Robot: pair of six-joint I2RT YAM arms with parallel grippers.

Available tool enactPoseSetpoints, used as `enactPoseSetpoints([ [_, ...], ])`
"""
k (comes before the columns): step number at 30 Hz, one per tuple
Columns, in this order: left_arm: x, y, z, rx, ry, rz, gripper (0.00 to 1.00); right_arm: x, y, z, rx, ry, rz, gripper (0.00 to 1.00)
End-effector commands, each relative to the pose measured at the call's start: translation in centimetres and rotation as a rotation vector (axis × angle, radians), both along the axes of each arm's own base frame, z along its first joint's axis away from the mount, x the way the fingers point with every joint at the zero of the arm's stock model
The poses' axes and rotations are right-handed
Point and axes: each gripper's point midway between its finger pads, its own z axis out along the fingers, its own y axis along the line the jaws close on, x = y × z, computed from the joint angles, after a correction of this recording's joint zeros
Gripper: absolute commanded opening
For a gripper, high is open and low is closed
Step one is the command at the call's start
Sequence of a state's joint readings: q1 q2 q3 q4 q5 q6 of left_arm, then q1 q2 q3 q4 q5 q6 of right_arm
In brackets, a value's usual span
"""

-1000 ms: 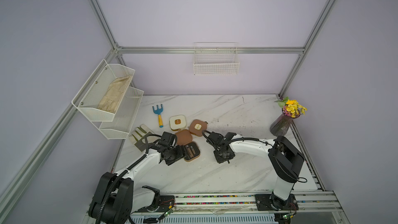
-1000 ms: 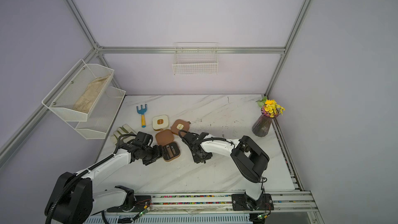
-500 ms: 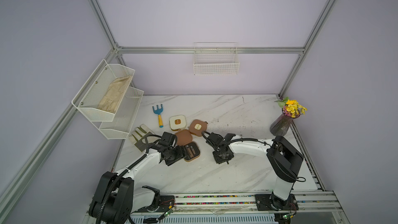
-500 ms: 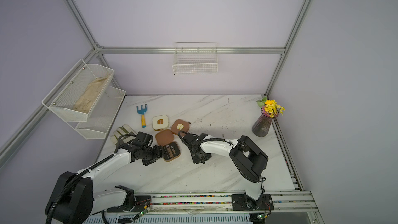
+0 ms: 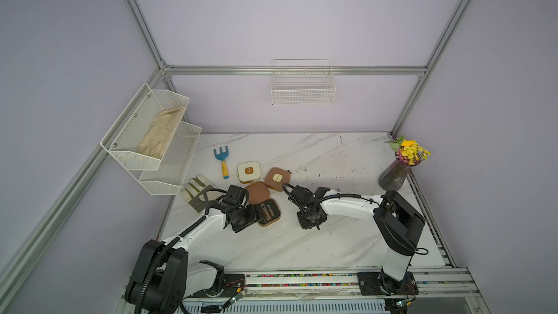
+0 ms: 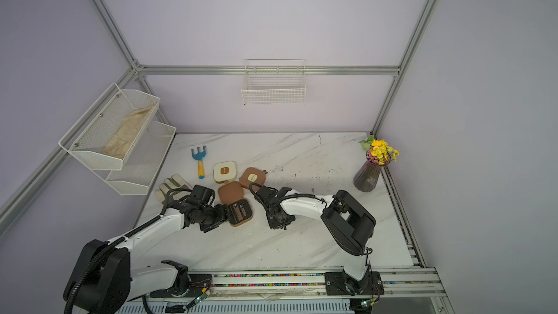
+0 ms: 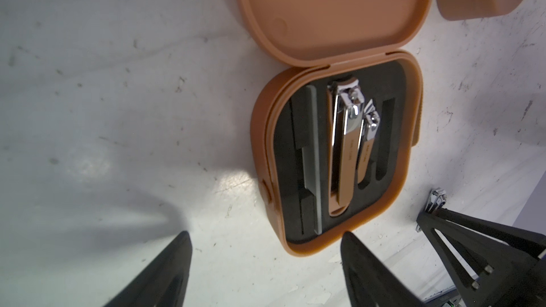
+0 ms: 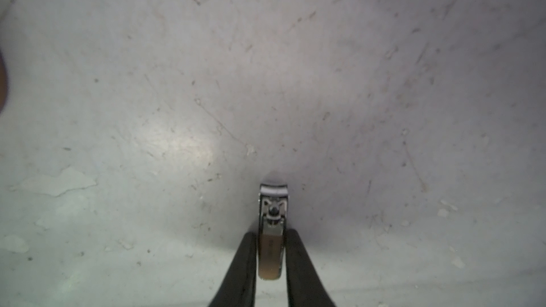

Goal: Organize nail clipper sets
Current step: Pick up the nail clipper from the center of the board.

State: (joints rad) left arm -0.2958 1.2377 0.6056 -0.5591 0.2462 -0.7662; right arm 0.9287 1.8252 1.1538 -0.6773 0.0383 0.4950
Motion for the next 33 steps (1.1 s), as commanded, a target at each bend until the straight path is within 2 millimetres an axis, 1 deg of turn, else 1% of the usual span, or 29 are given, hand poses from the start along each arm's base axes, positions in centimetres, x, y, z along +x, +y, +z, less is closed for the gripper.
enactPoseSetpoints([
  [1, 1.1, -0.4, 1.1, -0.008, -0.035, -0.003, 0.78, -0.8, -1.5, -1.7, -0.057, 0.041, -0.026, 0.16],
  [4, 1.1, -0.4, 1.1, -0.008, -0.036, -0.003, 0.78, -0.6, -1.2, -1.1, -0.049, 0.034, -0.026, 0.12],
  [7, 1.1, -0.4, 1.1, -0.008, -0.035, -0.003, 0.78, 0.4, -0.5, 0.3, -0.039, 0.006, -0.014, 0.1],
  [10, 1.1, -0.5, 1.1, -0.009, -0.037, -0.004, 0.78, 1.4, 1.0, 2.4, -0.008, -0.027, 0.008, 0.1],
  [14, 1.1, -0.4, 1.1, -0.007, -0.038, -0.002, 0.78, 2.7, 3.6, 5.0, 0.027, -0.065, 0.051, 0.1],
  [17, 1.1, -0.4, 1.0, -0.004, -0.034, 0.0, 0.77, 3.2, 6.1, 6.0, 0.05, -0.073, 0.092, 0.1],
  [21, 1.1, -0.4, 0.8, 0.0, -0.028, -0.001, 0.76, 3.7, 9.4, 5.7, 0.059, -0.065, 0.145, 0.1],
  [24, 1.1, -0.4, 0.7, 0.001, -0.026, 0.0, 0.75, 4.0, 11.3, 5.1, 0.064, -0.061, 0.17, 0.09],
  [29, 1.1, -0.4, 0.7, -0.002, -0.026, -0.001, 0.75, 4.7, 13.2, 4.1, 0.073, -0.055, 0.184, 0.09],
  [33, 1.1, -0.5, 0.7, -0.002, -0.025, -0.004, 0.74, 4.9, 13.9, 3.7, 0.076, -0.057, 0.188, 0.09],
])
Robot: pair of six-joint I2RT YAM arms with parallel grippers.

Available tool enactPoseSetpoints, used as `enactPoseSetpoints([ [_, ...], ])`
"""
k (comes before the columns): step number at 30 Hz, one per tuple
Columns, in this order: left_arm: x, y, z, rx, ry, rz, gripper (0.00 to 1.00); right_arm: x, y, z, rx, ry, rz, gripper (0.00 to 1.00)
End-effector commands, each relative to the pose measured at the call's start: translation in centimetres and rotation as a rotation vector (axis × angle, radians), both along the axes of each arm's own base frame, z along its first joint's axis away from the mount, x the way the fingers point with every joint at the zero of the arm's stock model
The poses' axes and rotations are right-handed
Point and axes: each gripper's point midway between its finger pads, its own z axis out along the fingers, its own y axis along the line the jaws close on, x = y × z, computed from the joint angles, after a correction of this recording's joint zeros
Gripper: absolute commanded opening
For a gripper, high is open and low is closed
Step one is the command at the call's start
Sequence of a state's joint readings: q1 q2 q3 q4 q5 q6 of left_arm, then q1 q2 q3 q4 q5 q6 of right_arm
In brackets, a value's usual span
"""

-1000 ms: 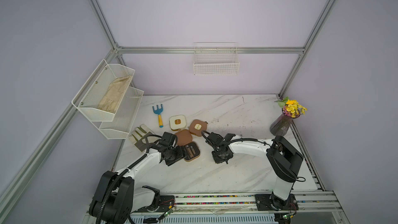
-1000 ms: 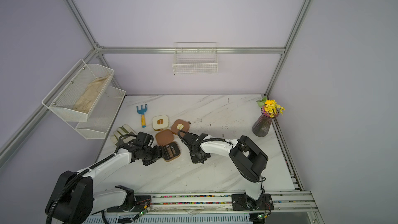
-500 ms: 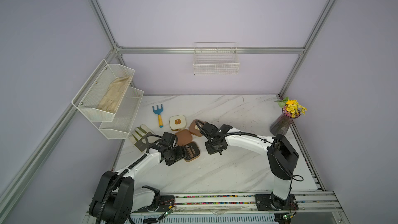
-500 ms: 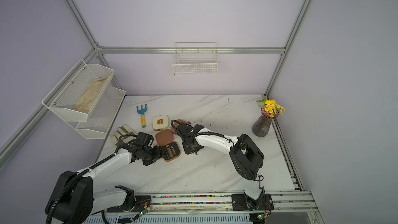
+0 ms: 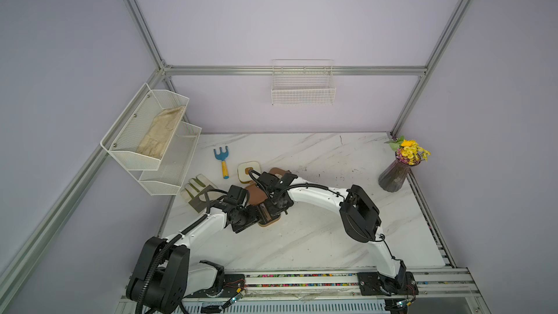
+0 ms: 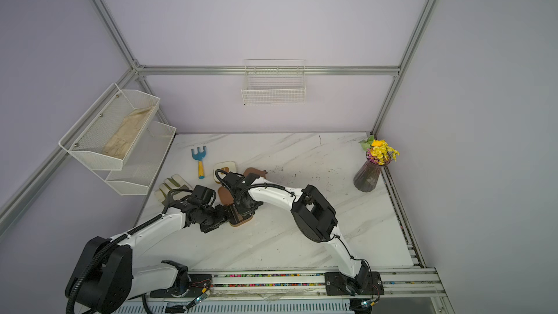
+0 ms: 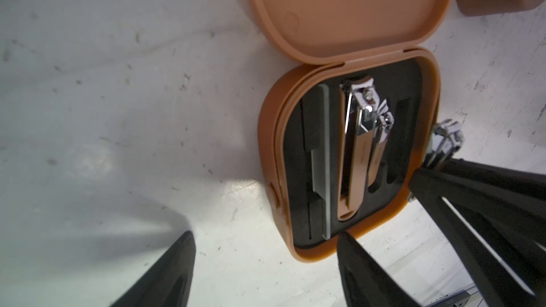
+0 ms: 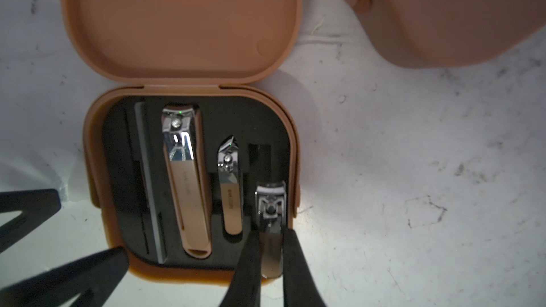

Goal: Organize nail clipper sets
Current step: Pick up the nail clipper from the center of the board, then place the nail clipper in the storage box.

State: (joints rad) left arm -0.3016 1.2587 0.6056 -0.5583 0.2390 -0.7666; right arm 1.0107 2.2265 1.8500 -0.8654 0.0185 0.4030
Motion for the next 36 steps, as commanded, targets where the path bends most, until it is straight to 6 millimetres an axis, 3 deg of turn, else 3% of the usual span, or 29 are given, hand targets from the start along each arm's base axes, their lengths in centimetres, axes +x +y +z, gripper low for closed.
enactPoseSetpoints([
  [1, 1.3, -0.5, 1.2, -0.014, -0.042, -0.002, 0.75, -0.1, 0.2, 0.6, -0.008, -0.002, 0.012, 0.09],
  [22, 1.2, -0.5, 0.8, -0.012, -0.034, -0.002, 0.73, -0.5, 0.6, -2.4, -0.043, 0.041, 0.014, 0.09],
  [36, 1.4, -0.6, 0.6, -0.013, -0.028, -0.003, 0.73, -2.9, -0.6, -5.6, -0.106, 0.112, 0.011, 0.1],
])
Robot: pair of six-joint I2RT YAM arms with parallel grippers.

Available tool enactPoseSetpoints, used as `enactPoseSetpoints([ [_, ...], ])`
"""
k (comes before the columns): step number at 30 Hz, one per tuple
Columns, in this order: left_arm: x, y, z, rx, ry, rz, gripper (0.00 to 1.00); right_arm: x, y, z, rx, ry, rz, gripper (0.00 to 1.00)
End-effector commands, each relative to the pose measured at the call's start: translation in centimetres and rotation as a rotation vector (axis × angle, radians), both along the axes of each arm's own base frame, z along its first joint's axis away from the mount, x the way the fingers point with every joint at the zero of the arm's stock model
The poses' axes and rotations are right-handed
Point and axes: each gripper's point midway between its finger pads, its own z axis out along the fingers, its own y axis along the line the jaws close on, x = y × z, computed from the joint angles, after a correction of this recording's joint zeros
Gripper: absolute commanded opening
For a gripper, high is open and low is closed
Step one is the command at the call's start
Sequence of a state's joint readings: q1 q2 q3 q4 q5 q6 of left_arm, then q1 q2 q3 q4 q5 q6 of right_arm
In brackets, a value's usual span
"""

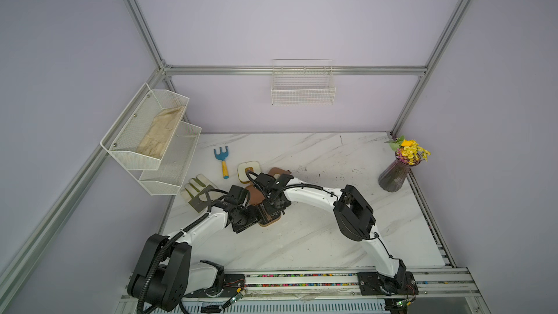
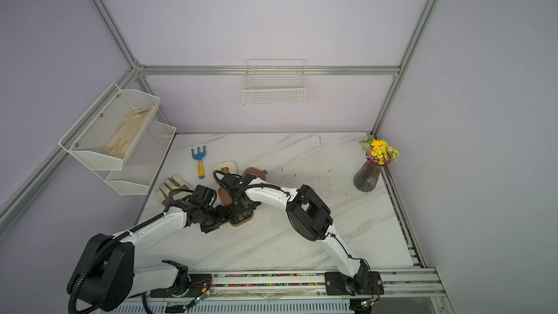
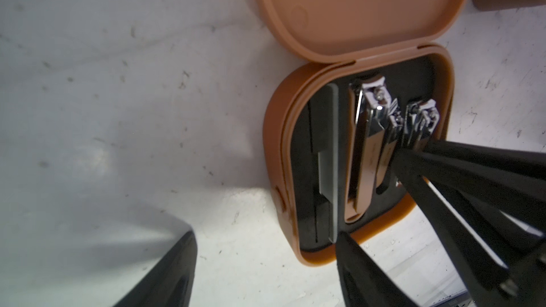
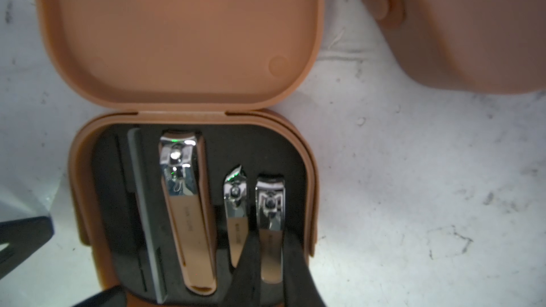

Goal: Organize nail clipper sets
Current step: Place the nail clipper in the storage box.

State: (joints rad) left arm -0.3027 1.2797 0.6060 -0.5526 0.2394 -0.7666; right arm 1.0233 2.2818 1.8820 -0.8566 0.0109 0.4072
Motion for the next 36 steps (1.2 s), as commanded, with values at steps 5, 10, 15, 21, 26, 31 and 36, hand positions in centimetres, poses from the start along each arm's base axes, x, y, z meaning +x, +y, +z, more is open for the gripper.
enactPoseSetpoints([
  [5, 1.4, -0.6, 1.0, -0.02, -0.041, -0.003, 0.73, -2.6, -1.6, -4.8, -0.111, 0.094, -0.023, 0.1],
  [10, 1.4, -0.6, 0.9, -0.018, -0.04, -0.003, 0.73, -2.4, -1.3, -5.1, -0.094, 0.087, -0.061, 0.09],
  [15, 1.4, -0.7, 0.7, -0.021, -0.033, -0.006, 0.73, -2.6, -1.1, -5.8, -0.079, 0.103, -0.095, 0.09],
  [21, 1.4, -0.8, 0.6, -0.022, -0.031, -0.008, 0.72, -3.3, -1.5, -7.1, -0.102, 0.131, -0.096, 0.09],
  [26, 1.4, -0.8, 0.5, -0.023, -0.031, -0.011, 0.72, -4.1, -2.8, -8.4, -0.165, 0.156, -0.077, 0.1],
  [31, 1.4, -0.8, 0.6, -0.025, -0.032, -0.012, 0.72, -5.2, -4.5, -9.8, -0.246, 0.176, -0.052, 0.09],
  [36, 1.3, -0.8, 0.5, -0.025, -0.029, -0.009, 0.72, -5.8, -5.7, -10.9, -0.309, 0.188, -0.035, 0.1],
])
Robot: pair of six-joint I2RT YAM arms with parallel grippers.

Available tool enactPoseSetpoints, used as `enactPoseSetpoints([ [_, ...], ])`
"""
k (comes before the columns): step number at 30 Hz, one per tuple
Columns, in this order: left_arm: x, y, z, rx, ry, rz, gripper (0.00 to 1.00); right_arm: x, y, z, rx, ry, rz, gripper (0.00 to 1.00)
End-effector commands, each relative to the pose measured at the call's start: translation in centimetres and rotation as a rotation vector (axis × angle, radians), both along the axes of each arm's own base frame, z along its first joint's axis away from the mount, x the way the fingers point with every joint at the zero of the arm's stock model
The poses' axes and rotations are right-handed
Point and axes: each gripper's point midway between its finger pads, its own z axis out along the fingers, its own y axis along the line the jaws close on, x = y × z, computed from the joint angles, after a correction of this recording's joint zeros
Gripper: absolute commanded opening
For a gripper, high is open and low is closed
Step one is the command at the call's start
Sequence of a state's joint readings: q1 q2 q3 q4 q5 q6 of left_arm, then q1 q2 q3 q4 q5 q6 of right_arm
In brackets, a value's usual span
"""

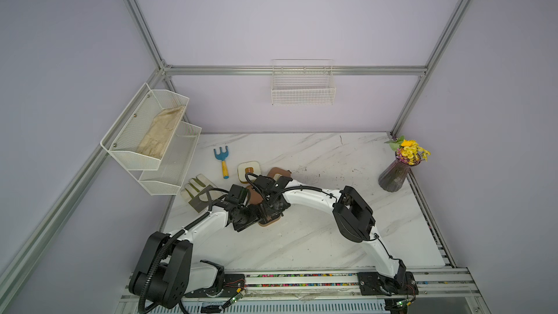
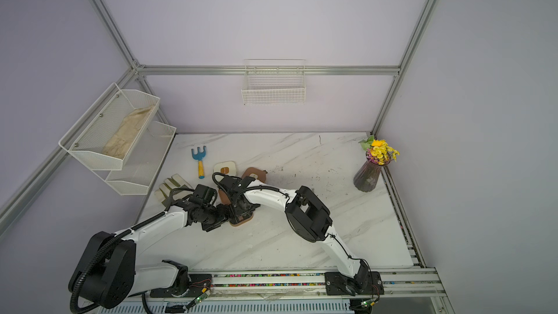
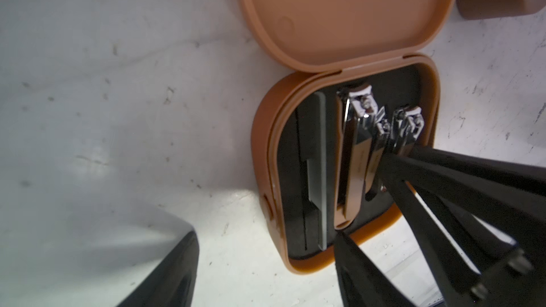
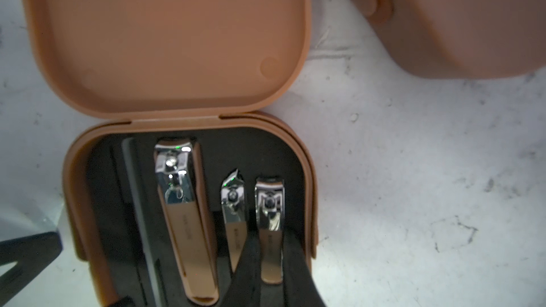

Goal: Organize nail clipper sets
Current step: Place the nail clipper in the storage box.

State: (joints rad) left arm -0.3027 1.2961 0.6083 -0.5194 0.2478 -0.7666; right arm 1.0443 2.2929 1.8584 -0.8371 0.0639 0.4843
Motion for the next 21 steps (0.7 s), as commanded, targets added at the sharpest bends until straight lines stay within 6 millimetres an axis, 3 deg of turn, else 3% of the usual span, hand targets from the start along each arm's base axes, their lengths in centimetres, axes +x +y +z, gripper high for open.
enactPoseSetpoints([
  [1, 0.7, -0.5, 0.5, -0.011, -0.013, -0.006, 0.71, -5.6, -5.7, -10.1, -0.286, 0.225, 0.025, 0.1],
  [15, 0.6, -0.4, 0.4, -0.009, -0.009, 0.001, 0.71, -6.3, -6.7, -11.7, -0.354, 0.263, 0.047, 0.12],
  [21, 0.7, -0.5, 0.5, -0.01, -0.01, -0.001, 0.71, -5.3, -5.7, -9.5, -0.316, 0.212, 0.04, 0.17],
])
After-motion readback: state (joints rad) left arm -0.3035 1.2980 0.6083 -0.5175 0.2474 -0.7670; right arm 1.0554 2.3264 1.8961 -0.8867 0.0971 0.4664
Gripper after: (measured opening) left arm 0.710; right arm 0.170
